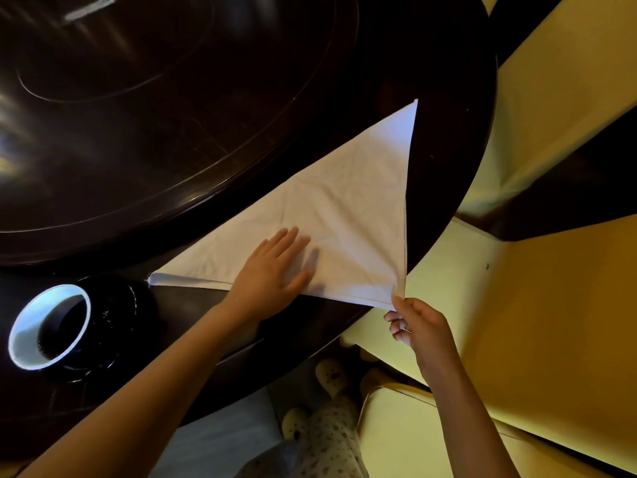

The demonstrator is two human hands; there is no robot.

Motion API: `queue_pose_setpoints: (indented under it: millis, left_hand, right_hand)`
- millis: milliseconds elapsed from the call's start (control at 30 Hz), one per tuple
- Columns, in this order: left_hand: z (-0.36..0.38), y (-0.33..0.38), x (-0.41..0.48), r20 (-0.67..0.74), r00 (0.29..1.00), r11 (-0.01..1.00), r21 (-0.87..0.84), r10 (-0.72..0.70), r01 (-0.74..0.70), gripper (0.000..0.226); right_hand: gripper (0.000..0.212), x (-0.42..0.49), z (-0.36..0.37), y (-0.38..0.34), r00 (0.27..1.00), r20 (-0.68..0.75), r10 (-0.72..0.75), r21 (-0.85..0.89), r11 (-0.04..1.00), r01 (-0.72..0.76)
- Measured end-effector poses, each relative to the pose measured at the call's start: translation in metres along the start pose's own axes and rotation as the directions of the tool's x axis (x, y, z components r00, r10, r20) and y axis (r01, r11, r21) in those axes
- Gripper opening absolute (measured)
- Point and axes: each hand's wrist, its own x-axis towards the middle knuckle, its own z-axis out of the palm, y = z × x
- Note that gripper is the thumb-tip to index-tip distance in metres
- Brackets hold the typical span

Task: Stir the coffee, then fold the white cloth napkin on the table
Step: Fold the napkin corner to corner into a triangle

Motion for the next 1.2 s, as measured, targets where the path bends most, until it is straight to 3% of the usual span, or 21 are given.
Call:
queue_pose_setpoints:
  millis: [67,133,233,300,367,433,533,633,700,767,900,1100,1200]
  left_hand:
    - [0.009,0.013,0.026,-0.107,0.993,0.998,0.021,-0.052,0.054,0.069]
    - [0.018,0.02,0.053,-0.156,0.979,0.986,0.083,-0.128,0.143,0.066]
    - [0.032,0.023,0.077,-0.147,0.97,0.958,0.185,-0.194,0.219,0.063]
    - [0.04,0.021,0.078,-0.143,0.969,0.954,0.192,-0.203,0.229,0.062]
    - [0.043,0.02,0.077,-0.157,0.965,0.951,0.199,-0.209,0.238,0.062]
    - [0.044,0.022,0.077,-0.166,0.959,0.947,0.192,-0.228,0.259,0.062]
    - [0.047,0.024,0.078,-0.179,0.952,0.945,0.17,-0.249,0.279,0.063]
    - [0.049,0.022,0.079,-0.181,0.951,0.942,0.184,-0.25,0.282,0.069]
    - [0.047,0.023,0.079,-0.176,0.944,0.934,0.179,-0.28,0.31,0.074]
    - [0.045,0.025,0.078,-0.164,0.929,0.921,0.157,-0.332,0.357,0.079]
    - [0.042,0.026,0.078,-0.159,0.911,0.908,0.123,-0.381,0.401,0.083]
    - [0.039,0.028,0.078,-0.132,0.91,0.91,0.089,-0.392,0.405,0.082]
    - [0.038,0.028,0.077,-0.121,0.909,0.908,0.084,-0.4,0.411,0.082]
  right_hand:
    - [0.02,0.003,-0.002,0.0,1.0,-0.001,-0.011,-0.048,0.999,0.011]
    - [0.022,0.008,-0.003,-0.002,0.997,-0.012,-0.075,-0.254,0.965,0.069]
    - [0.023,0.014,0.002,-0.013,0.967,-0.065,-0.248,-0.622,0.768,0.155]
    - [0.03,0.016,0.008,-0.027,0.894,-0.112,-0.433,-0.728,0.648,0.223]
    - [0.03,0.02,0.02,-0.048,0.757,-0.146,-0.637,-0.745,0.574,0.339]
    - [0.03,0.032,0.039,-0.069,0.666,-0.04,-0.745,-0.735,0.474,0.486]
    - [0.036,0.07,0.081,-0.095,0.664,0.328,-0.672,-0.721,0.276,0.635]
    - [0.046,0.115,0.119,-0.108,0.624,0.63,-0.462,-0.713,-0.025,0.701]
    - [0.049,0.139,0.128,-0.112,0.614,0.714,-0.337,-0.694,-0.218,0.686]
    - [0.051,0.158,0.125,-0.117,0.603,0.734,-0.313,-0.679,-0.354,0.643]
    - [0.054,0.182,0.115,-0.128,0.617,0.697,-0.364,-0.716,-0.402,0.571]
    - [0.057,0.213,0.095,-0.158,0.731,0.524,-0.438,-0.851,-0.301,0.43]
    - [0.057,0.215,0.096,-0.158,0.748,0.494,-0.443,-0.868,-0.293,0.4]
